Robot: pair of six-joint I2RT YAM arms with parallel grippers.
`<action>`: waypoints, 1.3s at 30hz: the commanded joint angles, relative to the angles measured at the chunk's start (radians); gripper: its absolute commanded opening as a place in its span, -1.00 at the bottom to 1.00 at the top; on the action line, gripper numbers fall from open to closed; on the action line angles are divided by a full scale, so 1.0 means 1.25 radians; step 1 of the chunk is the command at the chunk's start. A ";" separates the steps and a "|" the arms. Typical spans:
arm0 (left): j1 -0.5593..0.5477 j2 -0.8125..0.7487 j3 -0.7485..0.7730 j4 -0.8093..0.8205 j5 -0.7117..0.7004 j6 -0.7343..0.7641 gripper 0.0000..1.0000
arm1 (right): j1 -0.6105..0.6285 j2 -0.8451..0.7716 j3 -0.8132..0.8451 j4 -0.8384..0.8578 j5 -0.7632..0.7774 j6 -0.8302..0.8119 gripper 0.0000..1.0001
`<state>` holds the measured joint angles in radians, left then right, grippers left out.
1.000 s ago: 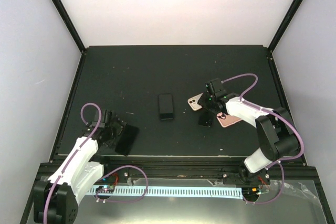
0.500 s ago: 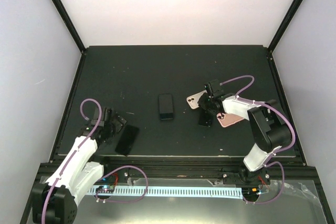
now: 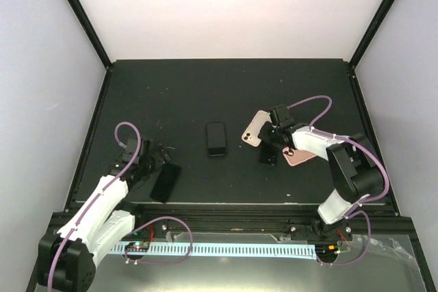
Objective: Put the phone into the phone case
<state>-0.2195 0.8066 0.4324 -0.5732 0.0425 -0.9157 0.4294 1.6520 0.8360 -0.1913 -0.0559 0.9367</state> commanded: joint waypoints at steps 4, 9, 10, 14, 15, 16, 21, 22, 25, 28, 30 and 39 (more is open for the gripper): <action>-0.005 0.035 0.042 -0.001 -0.104 0.026 0.86 | 0.008 -0.102 -0.014 -0.020 -0.093 -0.242 -0.98; -0.005 0.018 0.043 0.099 0.050 0.147 0.86 | 0.089 -0.130 0.030 -0.133 -0.101 -0.431 -0.98; -0.005 0.007 0.041 0.131 0.115 0.175 0.84 | 0.110 -0.137 0.038 -0.148 -0.092 -0.461 -0.98; -0.005 -0.023 0.049 0.195 0.316 0.244 0.79 | 0.205 -0.144 0.099 -0.227 -0.065 -0.599 -0.96; -0.005 -0.022 0.055 0.186 0.329 0.244 0.79 | 0.227 -0.144 0.111 -0.242 -0.061 -0.631 -0.96; -0.005 -0.018 0.066 0.174 0.336 0.244 0.79 | 0.244 -0.141 0.122 -0.257 -0.060 -0.659 -0.96; -0.005 0.014 0.080 0.132 0.361 0.246 0.75 | 0.319 -0.130 0.155 -0.339 -0.070 -0.867 -0.93; -0.005 0.020 0.074 0.135 0.364 0.240 0.75 | 0.332 -0.124 0.160 -0.356 -0.056 -0.905 -0.94; -0.005 0.034 0.056 0.157 0.370 0.220 0.72 | 0.364 -0.095 0.192 -0.418 -0.035 -0.992 -0.98; -0.004 0.053 0.044 0.175 0.378 0.206 0.71 | 0.388 -0.071 0.208 -0.448 -0.050 -1.071 -0.98; -0.005 0.064 0.037 0.186 0.384 0.198 0.70 | 0.412 -0.060 0.212 -0.464 -0.048 -1.145 -0.98; -0.006 0.120 0.013 0.254 0.444 0.185 0.64 | 0.442 -0.017 0.255 -0.385 0.100 -1.156 -0.38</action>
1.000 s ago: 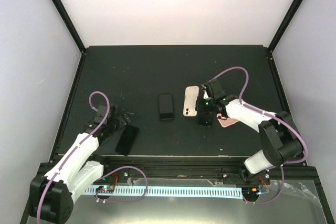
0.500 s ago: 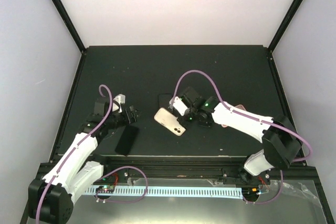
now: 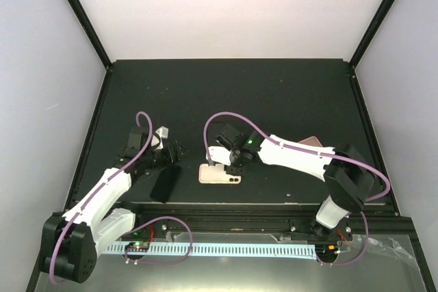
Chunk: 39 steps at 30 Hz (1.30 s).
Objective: Put the phone into the phone case
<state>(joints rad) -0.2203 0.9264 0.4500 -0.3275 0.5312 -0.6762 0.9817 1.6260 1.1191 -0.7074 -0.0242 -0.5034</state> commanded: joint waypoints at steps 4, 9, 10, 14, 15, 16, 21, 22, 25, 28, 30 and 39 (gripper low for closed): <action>-0.008 0.048 -0.001 0.065 0.072 0.004 0.62 | 0.000 -0.017 0.014 0.067 0.068 0.113 -0.25; -0.014 0.071 -0.001 0.084 0.081 0.012 0.60 | -0.001 -0.022 0.021 0.077 0.117 0.414 -0.22; -0.014 0.073 0.000 0.084 0.081 0.014 0.60 | -0.001 -0.023 0.019 0.076 0.105 0.478 -0.22; -0.014 0.067 -0.002 0.090 0.037 0.002 0.61 | 0.001 -0.065 -0.059 0.148 0.014 0.690 -0.22; -0.014 0.067 -0.004 0.096 0.028 0.000 0.61 | 0.006 -0.074 -0.075 0.158 -0.003 0.733 -0.22; -0.014 0.071 -0.005 0.106 0.027 -0.002 0.61 | 0.014 -0.080 -0.088 0.162 -0.014 0.765 -0.22; -0.014 0.127 -0.001 0.155 0.082 -0.009 0.61 | 0.053 -0.127 -0.202 0.286 -0.117 0.892 -0.25; -0.014 0.137 -0.004 0.164 0.091 -0.010 0.61 | 0.059 -0.131 -0.227 0.320 -0.144 0.913 -0.26; -0.014 0.153 -0.012 0.170 0.091 -0.011 0.61 | 0.087 -0.106 -0.253 0.369 -0.173 0.938 -0.26; -0.014 0.153 -0.009 0.142 0.063 -0.013 0.63 | 0.105 -0.079 -0.261 0.374 -0.156 0.945 -0.27; -0.014 0.142 0.005 0.084 0.005 -0.013 0.67 | 0.106 -0.071 -0.273 0.385 -0.152 0.948 -0.27; 0.001 0.016 0.065 -0.178 -0.380 -0.049 0.95 | 0.104 -0.019 -0.298 0.339 -0.009 0.921 -0.25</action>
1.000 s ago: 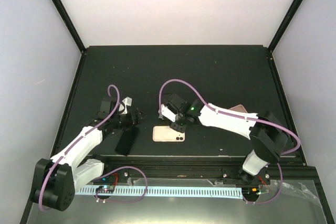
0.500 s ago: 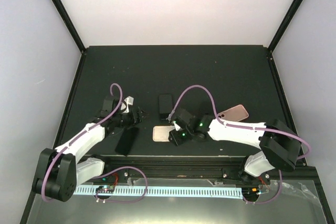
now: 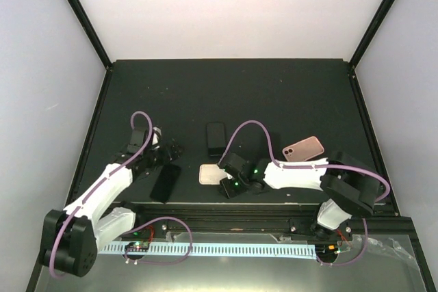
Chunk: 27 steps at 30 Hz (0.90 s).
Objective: Put the phone into the phone case
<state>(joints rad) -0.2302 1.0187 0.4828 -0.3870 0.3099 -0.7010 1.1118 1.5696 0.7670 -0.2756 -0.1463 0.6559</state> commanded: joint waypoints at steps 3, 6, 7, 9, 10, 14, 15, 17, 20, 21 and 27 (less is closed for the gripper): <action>0.016 -0.099 0.030 -0.173 -0.278 -0.052 0.98 | -0.003 0.037 -0.029 -0.011 0.142 -0.006 -0.25; 0.024 -0.125 0.010 -0.190 -0.298 -0.058 0.98 | -0.021 0.024 -0.057 0.011 0.181 -0.002 -0.26; 0.025 -0.127 0.002 -0.191 -0.296 -0.061 0.98 | -0.032 0.018 -0.067 0.025 0.189 -0.003 -0.25; 0.027 -0.122 -0.011 -0.190 -0.285 -0.064 0.98 | -0.057 0.009 -0.085 0.056 0.203 -0.013 -0.25; 0.027 -0.117 -0.017 -0.188 -0.276 -0.069 0.98 | -0.070 0.006 -0.089 0.073 0.203 -0.022 -0.25; 0.027 -0.081 -0.029 -0.191 -0.234 -0.072 0.98 | -0.119 0.003 -0.079 0.105 0.218 -0.053 -0.24; 0.028 -0.070 -0.034 -0.189 -0.218 -0.072 0.98 | -0.132 0.005 -0.078 0.113 0.220 -0.058 -0.24; 0.027 -0.051 -0.040 -0.190 -0.198 -0.069 0.98 | -0.158 0.005 -0.068 0.115 0.212 -0.066 -0.23; 0.026 -0.045 -0.061 -0.187 -0.169 -0.071 0.98 | -0.164 -0.017 -0.035 0.061 0.221 -0.065 -0.20; 0.027 -0.047 -0.069 -0.185 -0.153 -0.074 0.98 | -0.164 -0.031 -0.028 0.045 0.216 -0.057 -0.18; 0.022 -0.099 -0.117 -0.149 -0.045 -0.110 0.98 | -0.151 -0.121 -0.054 0.071 0.092 0.044 -0.10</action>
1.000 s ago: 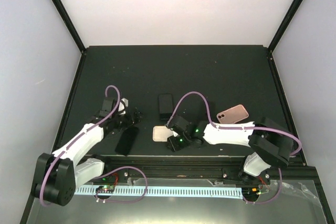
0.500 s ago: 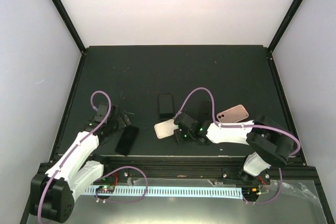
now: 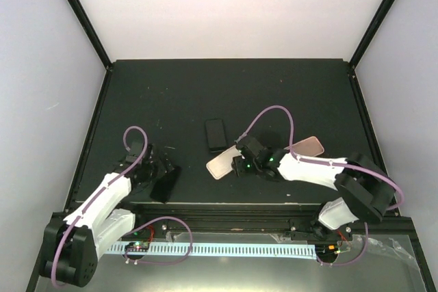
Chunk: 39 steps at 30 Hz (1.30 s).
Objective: Put the phone into the phone case
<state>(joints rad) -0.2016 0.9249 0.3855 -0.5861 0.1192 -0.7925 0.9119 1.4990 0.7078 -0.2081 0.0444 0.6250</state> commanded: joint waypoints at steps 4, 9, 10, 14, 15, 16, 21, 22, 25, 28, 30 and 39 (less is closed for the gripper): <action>-0.009 -0.039 -0.067 0.039 0.171 -0.070 0.98 | 0.047 -0.099 -0.007 0.051 -0.095 0.134 0.00; -0.021 -0.056 -0.083 0.050 0.206 -0.108 0.98 | 0.102 -0.074 0.006 0.127 -0.139 0.207 0.06; -0.022 -0.062 -0.085 0.053 0.214 -0.119 0.98 | 0.114 -0.059 0.015 0.142 -0.148 0.216 0.06; -0.023 -0.096 -0.067 0.011 0.167 -0.153 0.98 | 0.160 0.018 0.085 0.157 -0.177 0.226 0.06; -0.023 -0.107 -0.056 -0.013 0.135 -0.155 0.98 | 0.172 0.035 0.103 0.162 -0.185 0.228 0.06; -0.023 -0.117 -0.042 -0.041 0.097 -0.160 0.98 | 0.183 0.055 0.121 0.169 -0.194 0.230 0.06; -0.021 -0.136 0.006 -0.140 -0.035 -0.167 0.98 | 0.213 0.139 0.183 0.179 -0.221 0.236 0.06; -0.018 -0.136 0.007 -0.145 -0.040 -0.166 0.98 | 0.216 0.153 0.193 0.177 -0.225 0.238 0.06; -0.015 -0.133 0.006 -0.158 -0.035 -0.166 0.98 | 0.230 0.197 0.212 0.173 -0.244 0.257 0.06; -0.012 -0.128 -0.002 -0.166 -0.031 -0.167 0.98 | 0.236 0.232 0.207 0.207 -0.272 0.289 0.06; -0.009 -0.123 -0.008 -0.157 -0.011 -0.165 0.98 | 0.236 0.242 0.200 0.229 -0.278 0.308 0.06; -0.007 -0.097 -0.023 -0.152 0.042 -0.143 0.98 | 0.231 0.298 0.216 0.242 -0.260 0.366 0.07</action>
<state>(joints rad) -0.2173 0.7811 0.3588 -0.7532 0.1200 -0.9833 1.2026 1.8458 0.9569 0.0753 -0.2890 1.0389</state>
